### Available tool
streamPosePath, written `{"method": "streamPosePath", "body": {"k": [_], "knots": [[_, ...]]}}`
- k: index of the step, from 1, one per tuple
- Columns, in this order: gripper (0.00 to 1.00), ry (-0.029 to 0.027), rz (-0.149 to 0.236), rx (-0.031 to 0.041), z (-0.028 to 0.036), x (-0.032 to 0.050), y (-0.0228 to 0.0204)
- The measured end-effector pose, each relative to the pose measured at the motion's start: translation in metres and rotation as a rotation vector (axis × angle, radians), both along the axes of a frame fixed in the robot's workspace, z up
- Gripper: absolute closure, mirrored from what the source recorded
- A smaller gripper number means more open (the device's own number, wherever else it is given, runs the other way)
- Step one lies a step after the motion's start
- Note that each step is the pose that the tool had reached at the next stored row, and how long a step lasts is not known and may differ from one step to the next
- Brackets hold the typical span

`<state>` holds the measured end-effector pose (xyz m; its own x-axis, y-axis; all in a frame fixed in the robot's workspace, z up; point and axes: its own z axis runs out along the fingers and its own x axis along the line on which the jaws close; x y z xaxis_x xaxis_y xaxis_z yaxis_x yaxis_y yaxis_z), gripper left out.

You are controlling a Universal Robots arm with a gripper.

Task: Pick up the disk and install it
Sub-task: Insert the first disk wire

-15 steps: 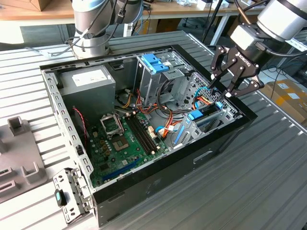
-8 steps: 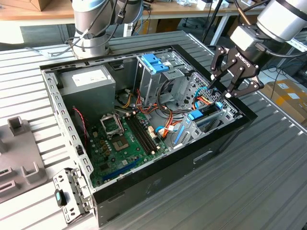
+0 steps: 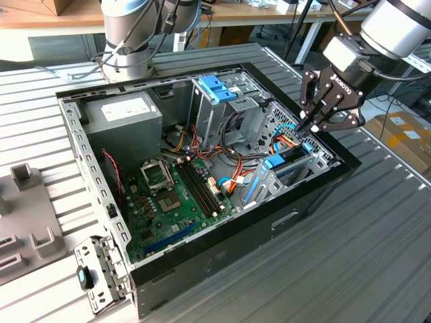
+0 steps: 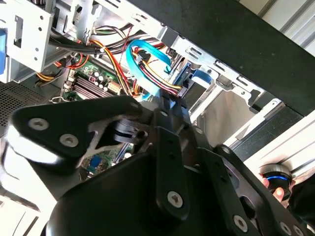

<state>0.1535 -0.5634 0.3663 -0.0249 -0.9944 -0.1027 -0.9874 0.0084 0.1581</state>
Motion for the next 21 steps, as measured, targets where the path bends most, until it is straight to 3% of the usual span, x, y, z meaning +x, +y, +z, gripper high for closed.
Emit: {"method": "streamPosePath", "body": {"k": [2, 11, 21], "knots": [[0.84, 0.0000, 0.000, 0.0001, -0.0001, 0.0000, 0.0000], [0.84, 0.0000, 0.000, 0.0001, -0.0002, -0.0001, 0.0000], [0.84, 0.0000, 0.000, 0.0000, -0.0002, -0.0065, 0.0000]]}}
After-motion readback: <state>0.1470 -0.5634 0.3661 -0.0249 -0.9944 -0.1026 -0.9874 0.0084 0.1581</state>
